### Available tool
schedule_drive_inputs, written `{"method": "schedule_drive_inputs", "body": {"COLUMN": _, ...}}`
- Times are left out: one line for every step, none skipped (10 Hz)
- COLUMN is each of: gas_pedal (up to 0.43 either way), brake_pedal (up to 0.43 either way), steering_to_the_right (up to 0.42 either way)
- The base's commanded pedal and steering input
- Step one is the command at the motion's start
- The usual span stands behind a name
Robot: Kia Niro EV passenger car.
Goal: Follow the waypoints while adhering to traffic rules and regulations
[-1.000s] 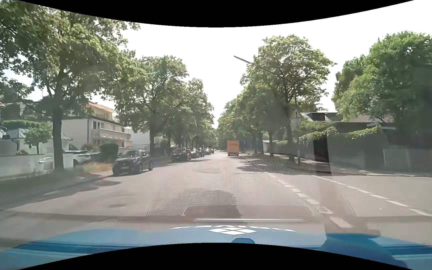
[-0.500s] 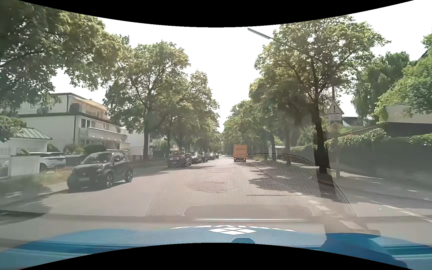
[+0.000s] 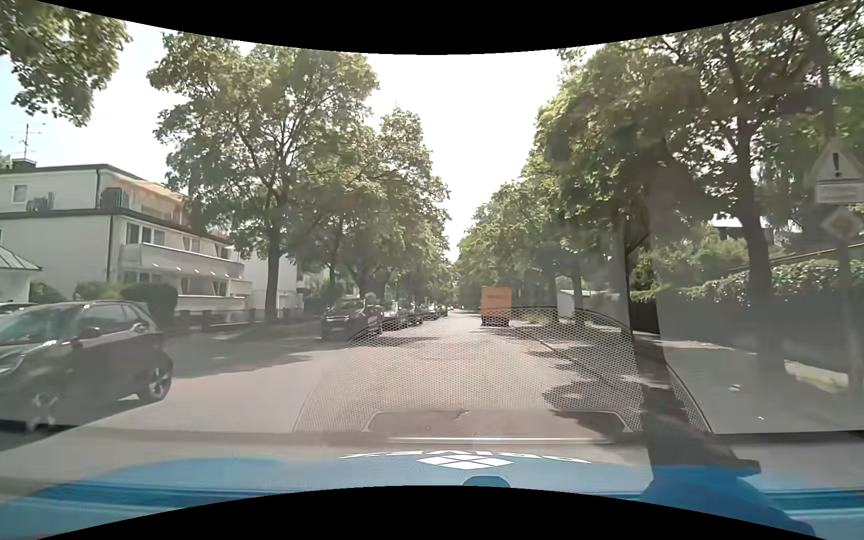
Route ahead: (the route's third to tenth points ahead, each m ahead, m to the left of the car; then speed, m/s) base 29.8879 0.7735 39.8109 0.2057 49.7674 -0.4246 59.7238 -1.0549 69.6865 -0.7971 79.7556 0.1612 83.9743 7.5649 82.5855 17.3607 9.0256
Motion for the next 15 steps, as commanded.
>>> {"method": "schedule_drive_inputs", "body": {"gas_pedal": 0.150, "brake_pedal": 0.000, "steering_to_the_right": -0.021}}
{"method": "schedule_drive_inputs", "body": {"gas_pedal": 0.150, "brake_pedal": 0.000, "steering_to_the_right": -0.020}}
{"method": "schedule_drive_inputs", "body": {"gas_pedal": 0.150, "brake_pedal": 0.000, "steering_to_the_right": -0.018}}
{"method": "schedule_drive_inputs", "body": {"gas_pedal": 0.150, "brake_pedal": 0.000, "steering_to_the_right": -0.014}}
{"method": "schedule_drive_inputs", "body": {"gas_pedal": 0.150, "brake_pedal": 0.000, "steering_to_the_right": -0.013}}
{"method": "schedule_drive_inputs", "body": {"gas_pedal": 0.150, "brake_pedal": 0.000, "steering_to_the_right": -0.010}}
{"method": "schedule_drive_inputs", "body": {"gas_pedal": 0.150, "brake_pedal": 0.000, "steering_to_the_right": -0.006}}
{"method": "schedule_drive_inputs", "body": {"gas_pedal": 0.150, "brake_pedal": 0.000, "steering_to_the_right": -0.004}}
{"method": "schedule_drive_inputs", "body": {"gas_pedal": 0.150, "brake_pedal": 0.000, "steering_to_the_right": -0.004}}
{"method": "schedule_drive_inputs", "body": {"gas_pedal": 0.150, "brake_pedal": 0.000, "steering_to_the_right": -0.003}}
{"method": "schedule_drive_inputs", "body": {"gas_pedal": 0.150, "brake_pedal": 0.000, "steering_to_the_right": -0.001}}
{"method": "schedule_drive_inputs", "body": {"gas_pedal": 0.150, "brake_pedal": 0.000, "steering_to_the_right": -0.001}}
{"method": "schedule_drive_inputs", "body": {"gas_pedal": 0.150, "brake_pedal": 0.000, "steering_to_the_right": 0.001}}
{"method": "schedule_drive_inputs", "body": {"gas_pedal": 0.150, "brake_pedal": 0.000, "steering_to_the_right": 0.003}}
{"method": "schedule_drive_inputs", "body": {"gas_pedal": 0.150, "brake_pedal": 0.000, "steering_to_the_right": 0.005}}
